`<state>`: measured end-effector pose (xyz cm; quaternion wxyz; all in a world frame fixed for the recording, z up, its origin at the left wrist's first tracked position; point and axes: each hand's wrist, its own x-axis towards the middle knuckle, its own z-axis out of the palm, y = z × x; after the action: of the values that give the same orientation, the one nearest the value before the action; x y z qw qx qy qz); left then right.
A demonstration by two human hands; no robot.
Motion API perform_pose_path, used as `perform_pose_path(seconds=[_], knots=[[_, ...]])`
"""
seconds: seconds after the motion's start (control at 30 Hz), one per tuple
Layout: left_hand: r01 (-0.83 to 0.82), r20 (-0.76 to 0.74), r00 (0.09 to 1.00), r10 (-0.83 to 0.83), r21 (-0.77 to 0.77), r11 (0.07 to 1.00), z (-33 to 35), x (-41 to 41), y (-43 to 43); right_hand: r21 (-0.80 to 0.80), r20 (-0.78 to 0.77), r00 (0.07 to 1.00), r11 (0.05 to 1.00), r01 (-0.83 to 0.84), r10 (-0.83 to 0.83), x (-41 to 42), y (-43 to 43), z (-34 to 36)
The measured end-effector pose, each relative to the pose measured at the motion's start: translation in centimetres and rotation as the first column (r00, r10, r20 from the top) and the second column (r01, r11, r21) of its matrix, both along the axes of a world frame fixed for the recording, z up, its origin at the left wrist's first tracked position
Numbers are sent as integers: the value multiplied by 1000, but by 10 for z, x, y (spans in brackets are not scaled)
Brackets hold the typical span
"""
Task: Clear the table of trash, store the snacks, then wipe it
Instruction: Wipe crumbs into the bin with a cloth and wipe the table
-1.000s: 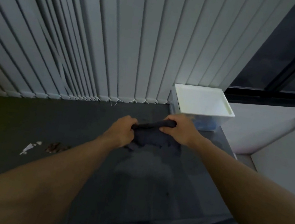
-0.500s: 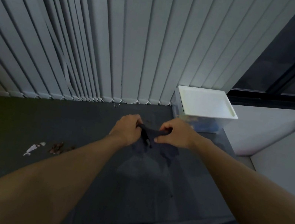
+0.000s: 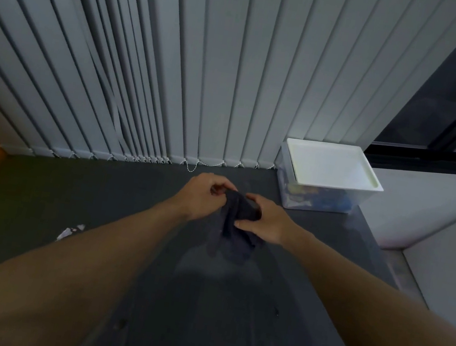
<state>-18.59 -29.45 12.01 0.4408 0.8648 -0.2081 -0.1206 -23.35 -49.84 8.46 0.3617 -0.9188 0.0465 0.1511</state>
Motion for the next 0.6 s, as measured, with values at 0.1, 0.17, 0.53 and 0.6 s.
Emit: perform_pose_path(seconds=[0.1,0.17,0.53,0.6], knots=[[-147,-181,975,126,-107,983,-4,0,3,65,11,998,996,66,-67,1,1,-2],[-208,-373,919,126,-187,960,-3,-2,2,105,26,997,992,69,-72,2,1,1],[-189,-505,860,75,-178,966,0,-2,-1,117,94,993,991,62,-73,0,-4,12],[-34,-272,962,29,-13,999,-5,-2,4,20,161,987,1000,10,-13,-1,-9,12]])
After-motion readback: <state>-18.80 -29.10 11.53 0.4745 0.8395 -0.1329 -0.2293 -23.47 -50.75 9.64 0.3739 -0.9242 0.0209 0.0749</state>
